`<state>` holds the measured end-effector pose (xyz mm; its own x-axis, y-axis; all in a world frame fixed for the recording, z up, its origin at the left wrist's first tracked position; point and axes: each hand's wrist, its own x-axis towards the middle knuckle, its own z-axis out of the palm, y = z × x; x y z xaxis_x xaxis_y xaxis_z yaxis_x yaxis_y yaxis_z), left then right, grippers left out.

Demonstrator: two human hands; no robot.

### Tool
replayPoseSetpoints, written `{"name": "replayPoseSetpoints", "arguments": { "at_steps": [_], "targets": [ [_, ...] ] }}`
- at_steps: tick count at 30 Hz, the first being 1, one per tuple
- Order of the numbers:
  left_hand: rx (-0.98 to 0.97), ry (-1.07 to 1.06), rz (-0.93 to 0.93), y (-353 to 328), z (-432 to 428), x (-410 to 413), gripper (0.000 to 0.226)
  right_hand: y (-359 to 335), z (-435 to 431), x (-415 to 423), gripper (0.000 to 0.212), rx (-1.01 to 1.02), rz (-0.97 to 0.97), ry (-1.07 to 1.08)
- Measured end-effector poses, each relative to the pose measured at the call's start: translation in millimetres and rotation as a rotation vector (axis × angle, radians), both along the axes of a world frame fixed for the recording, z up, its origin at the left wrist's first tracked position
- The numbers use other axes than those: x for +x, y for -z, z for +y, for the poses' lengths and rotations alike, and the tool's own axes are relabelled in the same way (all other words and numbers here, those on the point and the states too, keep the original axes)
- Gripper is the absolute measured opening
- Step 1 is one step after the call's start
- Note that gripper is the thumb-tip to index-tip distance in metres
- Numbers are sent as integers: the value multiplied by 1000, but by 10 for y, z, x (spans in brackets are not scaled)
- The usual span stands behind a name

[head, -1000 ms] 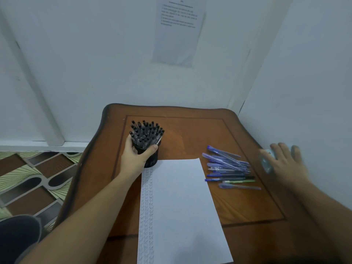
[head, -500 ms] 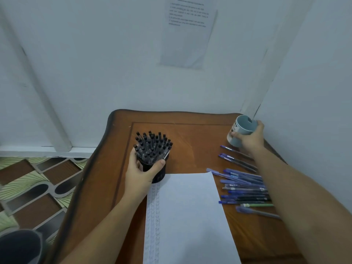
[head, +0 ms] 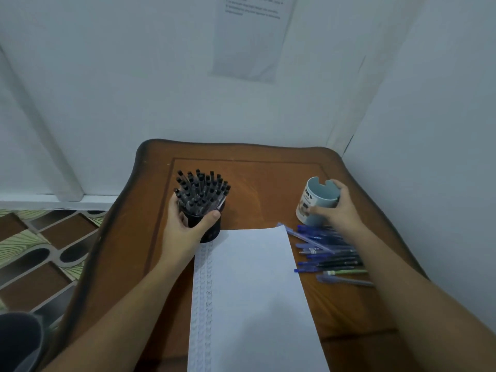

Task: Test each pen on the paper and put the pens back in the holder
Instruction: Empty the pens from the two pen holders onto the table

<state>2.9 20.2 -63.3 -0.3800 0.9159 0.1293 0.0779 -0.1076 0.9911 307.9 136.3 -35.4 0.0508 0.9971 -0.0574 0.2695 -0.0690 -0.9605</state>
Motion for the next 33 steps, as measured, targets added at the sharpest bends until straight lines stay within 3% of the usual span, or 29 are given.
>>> {"name": "replayPoseSetpoints", "arguments": {
  "at_steps": [4,9,17,23,27,33],
  "targets": [
    [-36,-7,57,0,8,-24,103,3,-186,-35,100,-7,12,-5],
    [8,-92,225,-142,21,-80,81,19,-282,-204,103,21,32,2],
    [22,-203,1105,-257,84,-521,77,12,-309,-560,98,29,16,-49],
    [-27,-159,1473,-218,124,-719,76,10,-306,-794,98,31,-13,-78],
    [63,-172,1621,-293,193,-769,86,23,-300,-848,98,31,-10,-74],
    [150,-214,1713,-401,239,-913,81,63,-275,-828,96,41,-20,-61]
  ]
}}
